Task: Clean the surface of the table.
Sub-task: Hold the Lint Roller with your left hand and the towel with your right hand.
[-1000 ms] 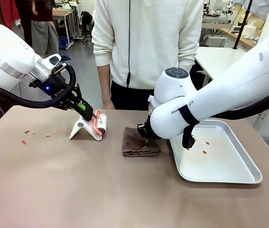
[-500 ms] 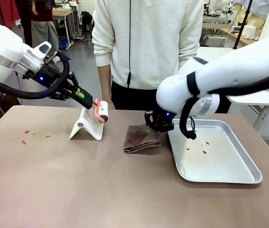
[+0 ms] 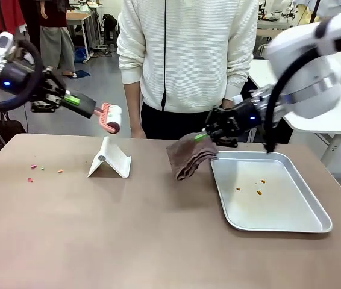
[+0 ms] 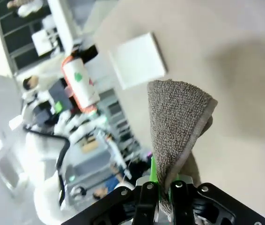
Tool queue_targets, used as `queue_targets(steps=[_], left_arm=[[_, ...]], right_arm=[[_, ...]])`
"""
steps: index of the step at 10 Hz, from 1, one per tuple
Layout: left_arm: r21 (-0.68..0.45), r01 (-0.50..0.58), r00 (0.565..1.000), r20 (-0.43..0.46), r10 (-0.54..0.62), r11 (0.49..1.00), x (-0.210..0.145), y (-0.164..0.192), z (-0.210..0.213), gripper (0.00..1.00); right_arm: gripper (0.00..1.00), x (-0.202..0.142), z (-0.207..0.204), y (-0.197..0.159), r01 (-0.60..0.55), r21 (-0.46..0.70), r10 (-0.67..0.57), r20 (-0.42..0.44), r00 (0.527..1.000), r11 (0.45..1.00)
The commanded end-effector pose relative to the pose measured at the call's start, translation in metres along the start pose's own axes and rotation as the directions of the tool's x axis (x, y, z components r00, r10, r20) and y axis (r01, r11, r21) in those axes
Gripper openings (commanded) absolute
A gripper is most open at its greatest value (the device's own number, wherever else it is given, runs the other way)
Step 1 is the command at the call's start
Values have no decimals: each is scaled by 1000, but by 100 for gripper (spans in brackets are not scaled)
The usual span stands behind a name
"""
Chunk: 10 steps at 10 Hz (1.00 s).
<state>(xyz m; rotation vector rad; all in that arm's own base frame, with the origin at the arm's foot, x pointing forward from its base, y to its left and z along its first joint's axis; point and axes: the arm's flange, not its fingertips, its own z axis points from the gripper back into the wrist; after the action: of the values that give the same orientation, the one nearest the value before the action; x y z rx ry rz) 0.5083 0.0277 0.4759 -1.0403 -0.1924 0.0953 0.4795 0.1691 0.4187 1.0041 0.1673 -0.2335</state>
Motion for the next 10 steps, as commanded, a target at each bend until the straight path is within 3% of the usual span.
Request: queue_targets(steps=[1,4,7,8,10], left_arm=[[-169,12,999,-49,-20,986,-26,38,49,13],[-364,-29,998,-62,7,931,-53,108,117,13],[-342,-24,999,-41,11,939,-87,149,158,13],[-290,-56,998,-33,48,955,-96,154,166,13],[-291,-120,992,-4,125,949,-108,168,175,13]], right_arm=[[0,-30,58,-37,4,99,-2,-17,1000,995],[0,-30,162,-93,125,270,-177,179,968,955],[0,-6,254,-150,207,434,-326,221,919,877],[0,-1,274,-164,214,467,-365,260,894,858],[0,4,292,-184,209,520,-373,232,898,828]])
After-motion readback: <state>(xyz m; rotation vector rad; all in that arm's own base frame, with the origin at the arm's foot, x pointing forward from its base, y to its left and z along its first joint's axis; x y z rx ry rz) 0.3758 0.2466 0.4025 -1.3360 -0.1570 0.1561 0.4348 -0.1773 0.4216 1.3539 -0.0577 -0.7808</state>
